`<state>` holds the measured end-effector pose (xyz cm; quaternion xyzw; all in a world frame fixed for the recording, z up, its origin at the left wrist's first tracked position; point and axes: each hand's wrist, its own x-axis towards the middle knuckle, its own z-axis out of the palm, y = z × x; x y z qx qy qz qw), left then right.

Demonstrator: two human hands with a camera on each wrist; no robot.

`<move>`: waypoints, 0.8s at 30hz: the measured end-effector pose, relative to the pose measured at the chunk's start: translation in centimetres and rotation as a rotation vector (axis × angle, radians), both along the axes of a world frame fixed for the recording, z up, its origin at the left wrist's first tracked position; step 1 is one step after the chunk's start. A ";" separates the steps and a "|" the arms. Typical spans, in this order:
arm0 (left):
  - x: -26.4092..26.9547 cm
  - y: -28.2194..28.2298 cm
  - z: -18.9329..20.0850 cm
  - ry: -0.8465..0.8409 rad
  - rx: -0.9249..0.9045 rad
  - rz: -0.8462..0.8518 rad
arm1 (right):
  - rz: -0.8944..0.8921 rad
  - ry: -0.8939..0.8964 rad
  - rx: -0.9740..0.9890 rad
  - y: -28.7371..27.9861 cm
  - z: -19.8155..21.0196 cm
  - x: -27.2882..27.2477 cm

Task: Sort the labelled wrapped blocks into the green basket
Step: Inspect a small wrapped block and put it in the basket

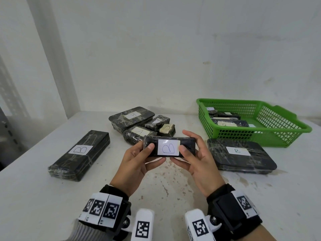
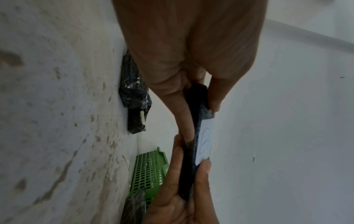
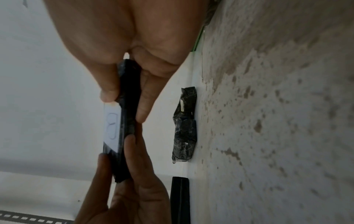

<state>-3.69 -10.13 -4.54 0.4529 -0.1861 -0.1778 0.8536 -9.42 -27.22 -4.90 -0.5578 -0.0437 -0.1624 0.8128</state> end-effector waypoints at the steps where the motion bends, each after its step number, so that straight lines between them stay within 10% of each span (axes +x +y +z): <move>1: 0.0 0.0 0.0 -0.007 0.016 0.005 | -0.012 -0.003 -0.012 0.1 -0.1 0.0; 24: -0.2 -0.5 -0.5 -0.062 0.081 0.085 | -0.023 0.032 -0.081 0.5 0.1 -0.2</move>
